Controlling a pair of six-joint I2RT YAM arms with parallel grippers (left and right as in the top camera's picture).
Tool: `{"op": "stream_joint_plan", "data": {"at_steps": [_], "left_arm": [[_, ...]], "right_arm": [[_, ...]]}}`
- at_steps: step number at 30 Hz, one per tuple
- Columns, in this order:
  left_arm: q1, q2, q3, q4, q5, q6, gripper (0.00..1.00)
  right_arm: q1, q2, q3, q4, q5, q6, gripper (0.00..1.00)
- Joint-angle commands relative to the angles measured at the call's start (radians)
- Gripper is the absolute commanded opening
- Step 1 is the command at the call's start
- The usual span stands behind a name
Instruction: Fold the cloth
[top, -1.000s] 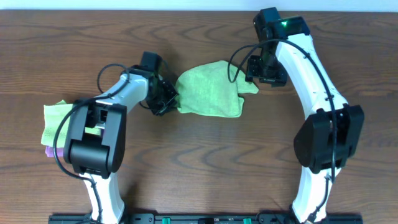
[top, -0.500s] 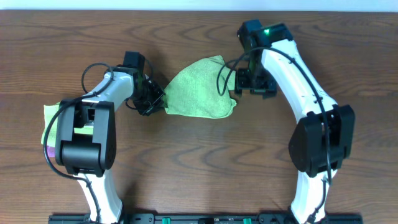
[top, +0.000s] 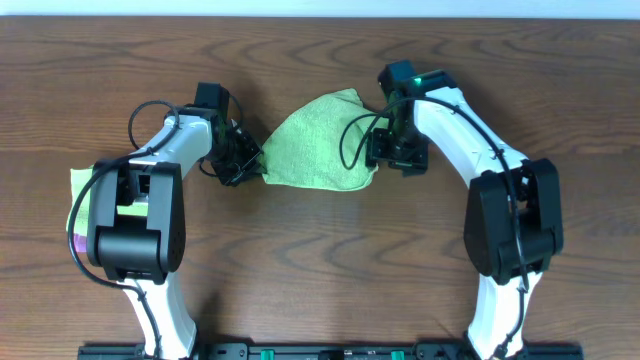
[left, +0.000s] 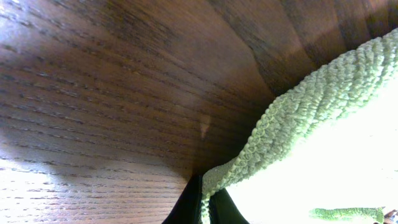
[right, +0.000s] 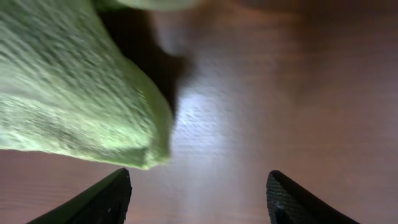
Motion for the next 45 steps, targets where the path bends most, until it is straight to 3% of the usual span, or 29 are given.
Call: {"op": "stream_joint_plan", "data": {"at_steps": [1,18,34,36,42,45], "left_arm": [[0.005,0.000,-0.020,-0.013,-0.052,0.018,0.06],[0.005,0.000,-0.020,-0.030,-0.052,0.021,0.06],[0.005,0.000,-0.020,-0.031,-0.052,0.021,0.06],[0.005,0.000,-0.020,-0.033,-0.052,0.021,0.06],[0.005,0.000,-0.020,-0.034,-0.051,0.021,0.06],[0.005,0.000,-0.020,-0.038,-0.048,0.021,0.06]], "right_arm": [[0.013,-0.017,-0.009,0.021,-0.034,0.015,0.70],[0.019,-0.017,-0.030,0.111,0.011,0.015,0.65],[0.019,-0.017,-0.135,0.219,0.010,0.039,0.49],[0.019,-0.017,-0.135,0.225,0.010,0.043,0.42],[0.019,-0.017,-0.135,0.232,0.013,0.052,0.04],[0.019,-0.017,-0.135,0.228,0.029,0.052,0.01]]}}
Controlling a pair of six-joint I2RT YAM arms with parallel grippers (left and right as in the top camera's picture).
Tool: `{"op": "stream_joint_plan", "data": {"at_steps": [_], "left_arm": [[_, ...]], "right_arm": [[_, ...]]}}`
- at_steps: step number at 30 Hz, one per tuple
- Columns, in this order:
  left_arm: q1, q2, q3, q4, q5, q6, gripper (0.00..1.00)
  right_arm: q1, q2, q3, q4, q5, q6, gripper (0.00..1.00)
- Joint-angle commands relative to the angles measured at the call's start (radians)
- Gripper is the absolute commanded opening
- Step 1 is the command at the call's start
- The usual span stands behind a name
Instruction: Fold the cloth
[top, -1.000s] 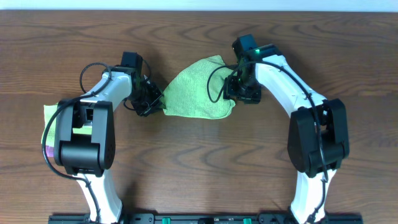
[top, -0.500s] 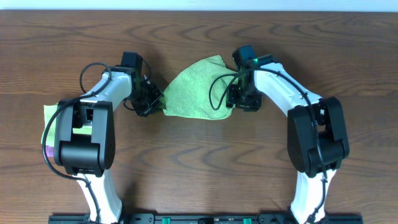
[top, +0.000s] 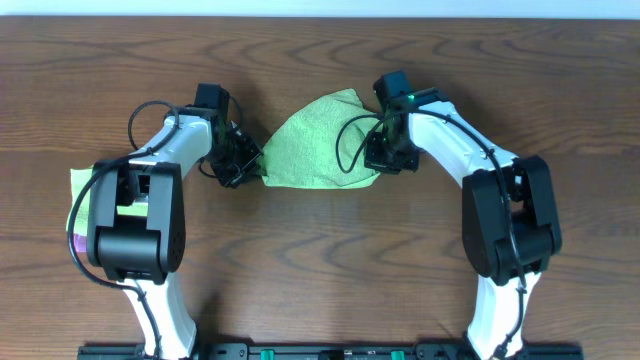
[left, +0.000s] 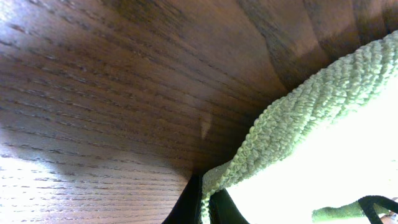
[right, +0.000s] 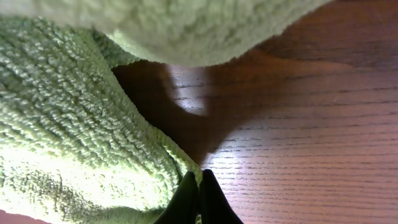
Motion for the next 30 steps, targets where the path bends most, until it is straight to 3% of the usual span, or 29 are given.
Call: {"op": "stream_joint_plan", "data": {"at_steps": [1,8,20,30], "left_arm": [[0.005,0.001,-0.020,-0.017,-0.043,0.018,0.06],[0.005,0.001,-0.020,-0.059,-0.005,0.027,0.06],[0.005,-0.016,-0.020,-0.223,0.081,0.147,0.06],[0.005,-0.210,-0.020,-0.268,0.082,0.174,0.06]], "right_arm": [[0.005,-0.017,-0.005,-0.007,0.031,0.004,0.01],[0.005,-0.028,-0.003,-0.071,0.045,-0.001,0.01],[0.043,-0.163,-0.003,-0.178,0.076,-0.004,0.01],[0.068,-0.223,-0.003,-0.256,0.108,0.002,0.01]]}}
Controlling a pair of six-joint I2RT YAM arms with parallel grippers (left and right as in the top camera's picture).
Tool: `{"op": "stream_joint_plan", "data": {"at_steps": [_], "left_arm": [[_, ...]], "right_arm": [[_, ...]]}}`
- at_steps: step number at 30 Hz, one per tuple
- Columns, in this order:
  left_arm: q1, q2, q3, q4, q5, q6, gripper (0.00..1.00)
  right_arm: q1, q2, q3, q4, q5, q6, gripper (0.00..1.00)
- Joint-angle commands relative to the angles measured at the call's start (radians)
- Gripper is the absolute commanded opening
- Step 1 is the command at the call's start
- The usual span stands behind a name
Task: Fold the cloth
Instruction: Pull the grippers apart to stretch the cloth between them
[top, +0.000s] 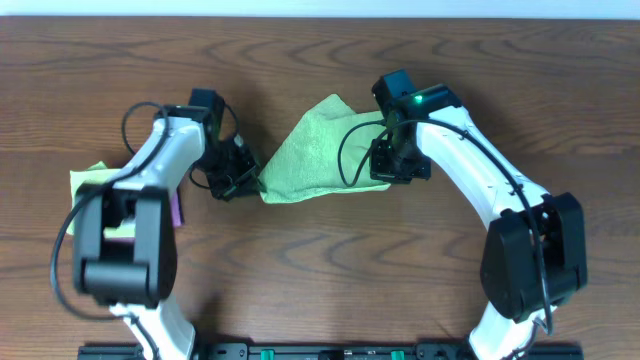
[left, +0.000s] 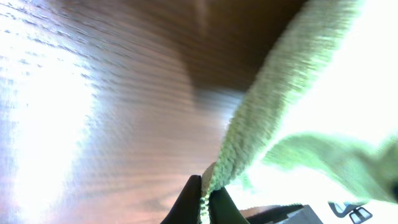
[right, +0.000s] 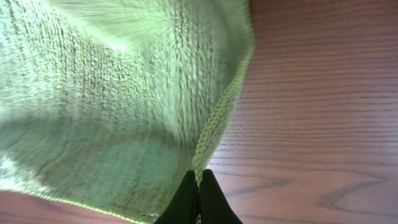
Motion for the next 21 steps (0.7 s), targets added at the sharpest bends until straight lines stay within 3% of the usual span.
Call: {"op": "stream_joint_plan", "data": {"at_steps": [1,21], "left_arm": [[0.005,-0.066,-0.003,-0.011,0.010,0.021,0.06],[0.003,-0.283,-0.003,-0.134,0.014,0.029,0.06]], "right_arm": [[0.015,-0.042,-0.003,-0.013,0.040,0.004,0.01],[0.037,-0.236,-0.003,-0.121,0.062,0.031,0.01]]}}
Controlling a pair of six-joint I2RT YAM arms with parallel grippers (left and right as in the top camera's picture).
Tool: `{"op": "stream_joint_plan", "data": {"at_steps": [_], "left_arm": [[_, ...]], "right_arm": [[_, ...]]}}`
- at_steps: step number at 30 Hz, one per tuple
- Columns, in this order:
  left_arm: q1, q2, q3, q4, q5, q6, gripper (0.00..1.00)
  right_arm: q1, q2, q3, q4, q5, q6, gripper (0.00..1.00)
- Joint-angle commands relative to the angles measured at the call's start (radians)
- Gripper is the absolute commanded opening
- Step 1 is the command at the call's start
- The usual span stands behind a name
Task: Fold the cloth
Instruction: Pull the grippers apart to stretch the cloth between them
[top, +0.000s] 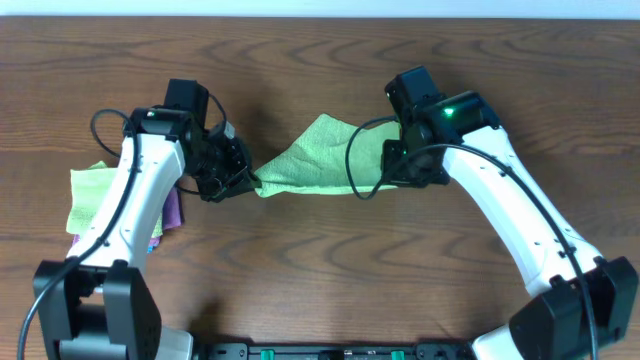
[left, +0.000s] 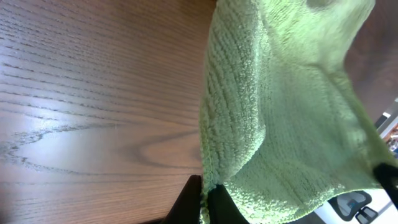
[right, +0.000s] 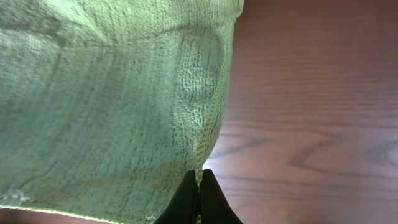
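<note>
A light green terry cloth (top: 315, 160) hangs stretched between the two arms above the middle of the table. My left gripper (top: 248, 181) is shut on its left corner, and the left wrist view shows the cloth (left: 280, 118) pinched between the dark fingers (left: 193, 202). At the other end my right gripper (top: 383, 175) is shut on the right corner, the cloth (right: 112, 93) hanging from the fingertips (right: 187, 199) in the right wrist view. The far part of the cloth sags toward the table.
Several folded cloths, light green (top: 90, 195) with a purple one (top: 173, 213) beneath, lie stacked at the left under my left arm. The brown wooden table (top: 330, 270) spreads all round. Black cables loop off both wrists.
Both grippers have risen and moved toward the front with the cloth's corners. The cloth is now pulled into a narrower, tauter band between them.
At first the cloth lay bunched on the table, my left gripper shut on its left edge and my right gripper open beside its right edge. Then the right gripper was shut on that edge. After that both held it lifted, and now it hangs stretched.
</note>
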Motion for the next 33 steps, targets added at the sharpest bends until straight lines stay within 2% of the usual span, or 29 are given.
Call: {"op": "stream_joint_plan", "data": {"at_steps": [1,9,14,25,33], "left_arm": [[0.003,-0.028,-0.003,-0.017,0.004,0.022,0.06],[0.004,-0.028,-0.002,-0.042,0.006,0.037,0.06],[0.003,-0.028,0.009,-0.045,0.083,0.037,0.06],[0.002,-0.087,0.155,-0.208,0.081,0.068,0.06],[0.001,-0.186,0.178,-0.283,0.074,0.044,0.06]], "right_arm": [[0.010,-0.009,-0.003,-0.015,0.018,0.021,0.01],[0.010,-0.020,-0.002,-0.038,0.013,0.021,0.01],[0.010,-0.084,0.006,-0.066,0.018,0.021,0.01],[0.017,-0.293,0.008,-0.163,0.021,0.048,0.01],[0.095,-0.365,0.034,-0.220,0.021,0.113,0.01]]}}
